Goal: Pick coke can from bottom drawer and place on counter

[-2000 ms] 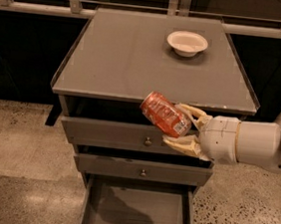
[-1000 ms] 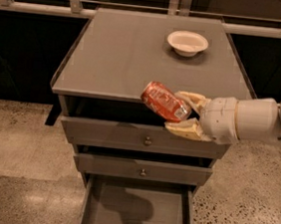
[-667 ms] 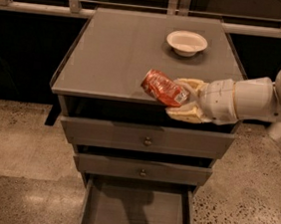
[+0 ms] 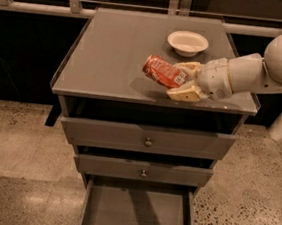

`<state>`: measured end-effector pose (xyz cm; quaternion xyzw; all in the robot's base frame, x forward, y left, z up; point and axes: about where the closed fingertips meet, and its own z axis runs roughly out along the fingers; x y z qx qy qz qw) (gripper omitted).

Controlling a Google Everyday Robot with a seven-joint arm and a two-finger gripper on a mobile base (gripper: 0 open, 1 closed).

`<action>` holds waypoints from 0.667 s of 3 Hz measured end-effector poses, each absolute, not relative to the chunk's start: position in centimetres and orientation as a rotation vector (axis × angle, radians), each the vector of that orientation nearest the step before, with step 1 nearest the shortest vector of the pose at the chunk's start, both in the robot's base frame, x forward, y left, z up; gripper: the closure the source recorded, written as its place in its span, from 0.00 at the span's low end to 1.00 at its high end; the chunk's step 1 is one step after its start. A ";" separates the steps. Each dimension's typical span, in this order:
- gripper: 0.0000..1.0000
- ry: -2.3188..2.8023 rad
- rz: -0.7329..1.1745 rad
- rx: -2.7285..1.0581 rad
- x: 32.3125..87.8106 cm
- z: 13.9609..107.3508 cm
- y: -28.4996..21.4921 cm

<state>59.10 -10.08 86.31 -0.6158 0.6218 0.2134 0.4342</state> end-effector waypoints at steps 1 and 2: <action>1.00 1.550 0.559 -1.500 61.5 85.6 -10.5; 1.00 1.552 0.580 -1.454 63.5 84.4 -10.9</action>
Offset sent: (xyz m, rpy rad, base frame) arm 0.0692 -0.0196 -0.0317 0.1143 0.0282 -0.0676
